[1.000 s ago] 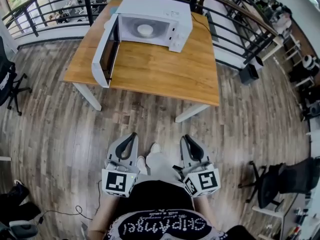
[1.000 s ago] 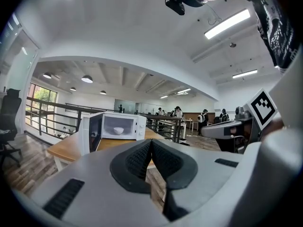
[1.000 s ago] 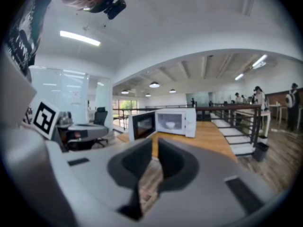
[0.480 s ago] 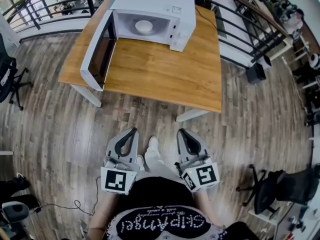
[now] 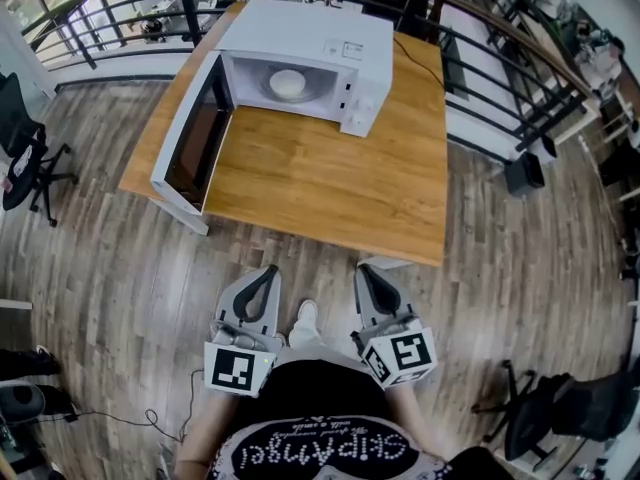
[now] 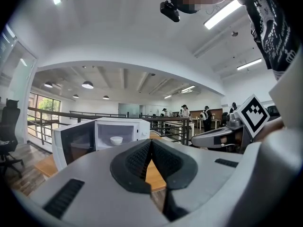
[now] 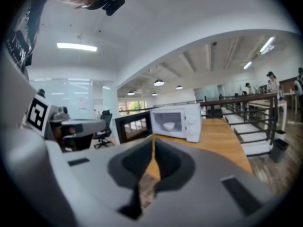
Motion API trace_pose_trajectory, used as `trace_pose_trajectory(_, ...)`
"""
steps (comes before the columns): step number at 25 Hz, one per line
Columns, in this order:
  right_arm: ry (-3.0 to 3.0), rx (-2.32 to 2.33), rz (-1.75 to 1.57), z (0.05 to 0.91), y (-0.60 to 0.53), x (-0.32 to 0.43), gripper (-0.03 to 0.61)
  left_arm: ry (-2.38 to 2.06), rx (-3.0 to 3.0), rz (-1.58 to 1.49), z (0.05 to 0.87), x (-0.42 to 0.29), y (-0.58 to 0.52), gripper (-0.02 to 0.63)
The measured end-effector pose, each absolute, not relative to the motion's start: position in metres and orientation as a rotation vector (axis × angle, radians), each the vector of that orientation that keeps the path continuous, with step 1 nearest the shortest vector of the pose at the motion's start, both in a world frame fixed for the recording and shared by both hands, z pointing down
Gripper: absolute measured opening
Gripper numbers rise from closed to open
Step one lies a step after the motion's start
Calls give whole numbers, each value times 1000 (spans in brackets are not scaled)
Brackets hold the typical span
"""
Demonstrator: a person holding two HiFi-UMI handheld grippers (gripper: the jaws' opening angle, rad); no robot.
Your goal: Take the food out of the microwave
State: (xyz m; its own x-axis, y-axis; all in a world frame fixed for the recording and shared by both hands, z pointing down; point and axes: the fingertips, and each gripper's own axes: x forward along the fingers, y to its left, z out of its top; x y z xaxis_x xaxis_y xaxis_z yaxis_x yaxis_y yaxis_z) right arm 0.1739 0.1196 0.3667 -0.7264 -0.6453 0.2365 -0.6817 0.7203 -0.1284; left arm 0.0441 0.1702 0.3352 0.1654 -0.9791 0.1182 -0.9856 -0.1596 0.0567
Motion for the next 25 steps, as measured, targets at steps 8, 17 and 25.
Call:
trace_pose_trajectory(8,-2802,1034,330,363,103,178,37,-2001,2288,41,330,44,152,32)
trace_pose_trajectory(17,-2797,1029,348,363,78,185,37,-1997,2303,58,328,50,127,32)
trace_pose_trajectory(25,-2801,1023,387,362,54,172,37,-1995,2295,33,323,37,100,32)
